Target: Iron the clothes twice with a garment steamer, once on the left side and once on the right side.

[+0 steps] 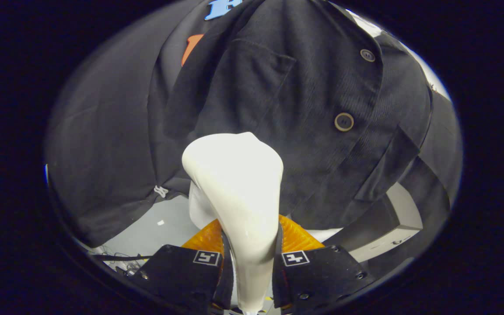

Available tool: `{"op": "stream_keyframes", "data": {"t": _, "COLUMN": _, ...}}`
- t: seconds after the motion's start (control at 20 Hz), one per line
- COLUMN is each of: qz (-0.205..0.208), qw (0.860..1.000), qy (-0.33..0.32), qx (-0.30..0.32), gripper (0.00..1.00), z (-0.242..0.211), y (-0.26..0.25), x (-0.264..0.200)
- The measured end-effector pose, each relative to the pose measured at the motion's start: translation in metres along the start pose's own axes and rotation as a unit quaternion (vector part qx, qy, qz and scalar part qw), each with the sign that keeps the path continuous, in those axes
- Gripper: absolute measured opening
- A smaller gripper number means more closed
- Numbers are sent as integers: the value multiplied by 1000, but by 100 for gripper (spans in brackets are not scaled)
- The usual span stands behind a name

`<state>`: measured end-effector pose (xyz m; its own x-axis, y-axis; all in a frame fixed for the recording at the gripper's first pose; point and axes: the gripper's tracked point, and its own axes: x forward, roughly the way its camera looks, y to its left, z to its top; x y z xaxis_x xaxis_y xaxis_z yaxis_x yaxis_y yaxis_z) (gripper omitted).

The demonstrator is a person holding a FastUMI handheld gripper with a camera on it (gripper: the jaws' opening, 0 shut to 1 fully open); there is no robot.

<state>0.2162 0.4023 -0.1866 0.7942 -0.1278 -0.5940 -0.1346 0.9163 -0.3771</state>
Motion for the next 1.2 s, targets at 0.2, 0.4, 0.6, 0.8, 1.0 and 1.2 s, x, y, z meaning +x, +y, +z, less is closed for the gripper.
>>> {"op": "stream_keyframes", "data": {"t": 0.2, "qz": 25, "qw": 999, "qy": 33, "qx": 11, "gripper": 38, "z": -33, "y": 10, "x": 10}}
{"op": "stream_keyframes", "data": {"t": 0.4, "qz": 75, "qw": 995, "qy": 48, "qx": 49, "gripper": 38, "z": -57, "y": 20, "x": 9}}
{"op": "stream_keyframes", "data": {"t": 0.6, "qz": 93, "qw": 992, "qy": 56, "qx": 69, "gripper": 38, "z": -80, "y": 8, "x": -4}}
{"op": "stream_keyframes", "data": {"t": 0.8, "qz": 100, "qw": 991, "qy": 53, "qx": 67, "gripper": 38, "z": -94, "y": -8, "x": -6}}
{"op": "stream_keyframes", "data": {"t": 1.0, "qz": 114, "qw": 990, "qy": 50, "qx": 64, "gripper": 38, "z": -118, "y": -29, "x": -22}}
{"op": "stream_keyframes", "data": {"t": 1.2, "qz": 126, "qw": 989, "qy": 43, "qx": 65, "gripper": 38, "z": -127, "y": -65, "x": -49}}
